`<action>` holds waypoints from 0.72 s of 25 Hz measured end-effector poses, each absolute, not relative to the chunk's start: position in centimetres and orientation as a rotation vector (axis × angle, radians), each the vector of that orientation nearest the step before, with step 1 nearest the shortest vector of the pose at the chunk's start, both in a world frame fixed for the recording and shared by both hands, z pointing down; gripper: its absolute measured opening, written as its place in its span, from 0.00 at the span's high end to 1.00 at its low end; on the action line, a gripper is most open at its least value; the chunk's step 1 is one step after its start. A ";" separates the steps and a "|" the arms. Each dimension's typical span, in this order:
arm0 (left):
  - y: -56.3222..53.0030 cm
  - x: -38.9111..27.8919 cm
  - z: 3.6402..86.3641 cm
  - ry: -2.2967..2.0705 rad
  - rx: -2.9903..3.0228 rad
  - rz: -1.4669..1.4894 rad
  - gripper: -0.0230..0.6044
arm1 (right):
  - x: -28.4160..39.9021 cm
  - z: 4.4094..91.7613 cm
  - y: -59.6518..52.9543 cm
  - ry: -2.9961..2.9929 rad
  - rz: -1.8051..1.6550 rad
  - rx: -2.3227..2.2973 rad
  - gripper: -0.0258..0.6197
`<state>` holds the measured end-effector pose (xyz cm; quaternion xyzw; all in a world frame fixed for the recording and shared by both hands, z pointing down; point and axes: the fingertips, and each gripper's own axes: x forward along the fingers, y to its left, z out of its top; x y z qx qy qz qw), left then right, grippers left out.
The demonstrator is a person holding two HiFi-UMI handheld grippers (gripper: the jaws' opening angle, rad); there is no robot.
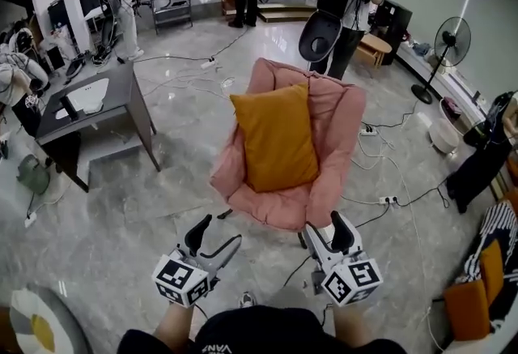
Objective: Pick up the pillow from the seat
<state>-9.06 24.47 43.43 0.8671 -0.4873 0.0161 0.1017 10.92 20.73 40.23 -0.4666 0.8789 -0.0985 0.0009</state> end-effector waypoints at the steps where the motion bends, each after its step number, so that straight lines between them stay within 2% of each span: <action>1: 24.1 -9.5 43.7 -1.431 2.553 0.037 0.43 | 10.6 40.5 20.5 2.762 -0.321 -1.468 0.52; 18: 13.6 -11.3 45.3 -1.477 2.475 0.028 0.43 | 9.4 42.0 8.0 2.801 -0.382 -1.470 0.52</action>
